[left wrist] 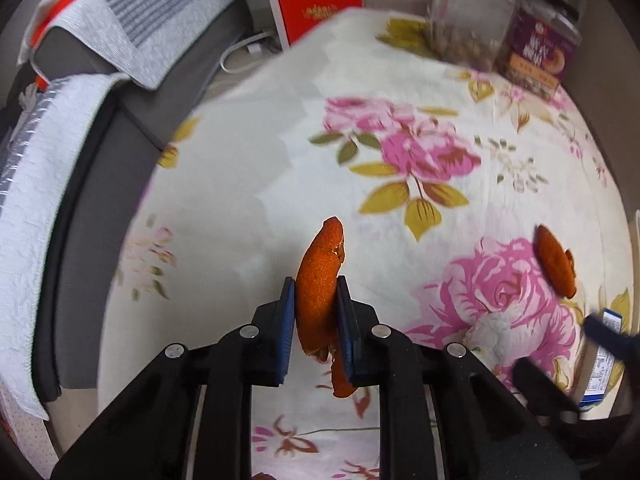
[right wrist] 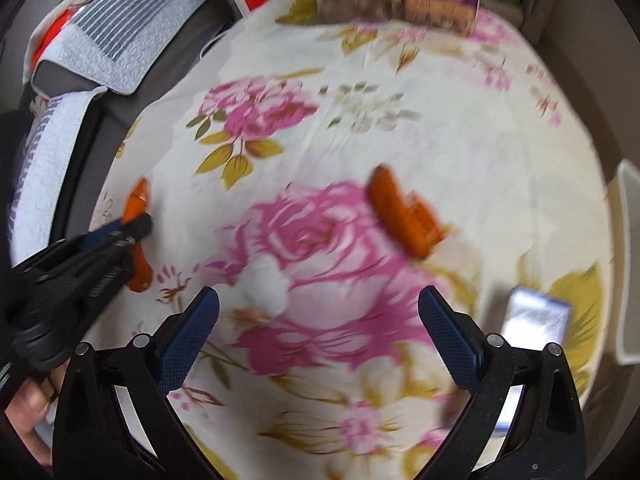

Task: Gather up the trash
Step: 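Grasp the orange peel with the left gripper, then grasp the crumpled white tissue with the right gripper while the left gripper holds the peel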

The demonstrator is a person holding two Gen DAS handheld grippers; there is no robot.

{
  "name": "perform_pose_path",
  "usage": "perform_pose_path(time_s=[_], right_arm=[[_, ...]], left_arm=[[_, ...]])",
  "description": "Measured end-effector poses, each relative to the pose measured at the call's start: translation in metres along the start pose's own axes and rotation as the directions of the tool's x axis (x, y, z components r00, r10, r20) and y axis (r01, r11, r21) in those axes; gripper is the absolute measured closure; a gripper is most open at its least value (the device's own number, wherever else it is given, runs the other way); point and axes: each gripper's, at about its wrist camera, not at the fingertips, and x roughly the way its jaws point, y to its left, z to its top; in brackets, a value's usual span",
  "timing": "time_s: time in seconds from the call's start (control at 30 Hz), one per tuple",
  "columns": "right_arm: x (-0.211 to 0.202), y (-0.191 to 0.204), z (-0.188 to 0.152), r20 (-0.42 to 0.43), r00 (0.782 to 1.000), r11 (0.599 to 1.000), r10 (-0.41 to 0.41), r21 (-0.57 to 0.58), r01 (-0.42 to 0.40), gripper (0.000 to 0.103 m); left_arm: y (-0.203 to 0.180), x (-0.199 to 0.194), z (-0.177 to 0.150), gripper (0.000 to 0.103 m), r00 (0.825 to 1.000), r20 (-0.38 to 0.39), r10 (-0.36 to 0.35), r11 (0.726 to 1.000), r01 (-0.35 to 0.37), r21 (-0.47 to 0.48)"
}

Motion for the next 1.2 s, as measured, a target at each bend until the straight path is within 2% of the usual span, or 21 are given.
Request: perform_pose_path(time_s=[0.17, 0.37, 0.47, 0.53, 0.6, 0.8, 0.83, 0.87, 0.93, 1.2], right_arm=[[0.021, 0.011, -0.004, -0.048, 0.998, 0.998, 0.036, 0.055, -0.033, 0.014], [0.031, 0.037, -0.01, -0.039, 0.999, 0.999, 0.034, -0.031, -0.035, 0.018], [0.032, 0.044, -0.01, -0.008, 0.999, 0.997, 0.031, -0.072, -0.032, 0.029], [0.032, 0.046, -0.007, 0.002, 0.999, 0.995, 0.054, -0.089, -0.054, 0.041], [0.032, 0.047, -0.005, 0.008, 0.997, 0.992, 0.075, -0.098, -0.074, 0.048], [0.038, 0.051, 0.004, 0.039, 0.99, 0.983, 0.136, -0.13, -0.13, 0.052], [0.039, 0.053, 0.005, 0.04, 0.99, 0.983, 0.138, -0.129, -0.132, 0.069], [0.04, 0.052, 0.007, 0.035, 0.988, 0.981, 0.149, -0.129, -0.143, 0.071], [0.039, 0.049, 0.011, 0.029, 0.984, 0.979, 0.176, -0.11, -0.172, 0.072], [0.006, 0.044, 0.021, 0.138, 0.975, 0.978, 0.176, -0.138, -0.157, 0.072]], left_arm=[[0.022, -0.015, -0.003, 0.083, 0.999, 0.035, 0.007, 1.0, -0.006, -0.027], [0.042, -0.011, -0.006, 0.082, 1.0, 0.016, 0.006, 0.999, -0.005, -0.054], [0.05, -0.007, -0.009, 0.082, 1.0, 0.006, -0.001, 0.997, 0.002, -0.073], [0.054, -0.006, -0.011, 0.082, 1.0, 0.002, -0.002, 0.997, 0.002, -0.083], [0.056, -0.006, -0.012, 0.082, 1.0, 0.001, -0.002, 0.996, 0.002, -0.089], [0.058, -0.007, -0.016, 0.082, 1.0, 0.004, -0.005, 0.996, 0.006, -0.094], [0.058, -0.008, -0.016, 0.082, 1.0, 0.007, -0.006, 0.995, 0.007, -0.096], [0.059, -0.008, -0.016, 0.082, 1.0, 0.009, -0.007, 0.995, 0.008, -0.099], [0.061, -0.011, -0.016, 0.082, 1.0, 0.018, -0.017, 0.994, 0.019, -0.11], [0.063, -0.026, -0.011, 0.082, 0.996, 0.077, -0.035, 0.989, 0.045, -0.138]])
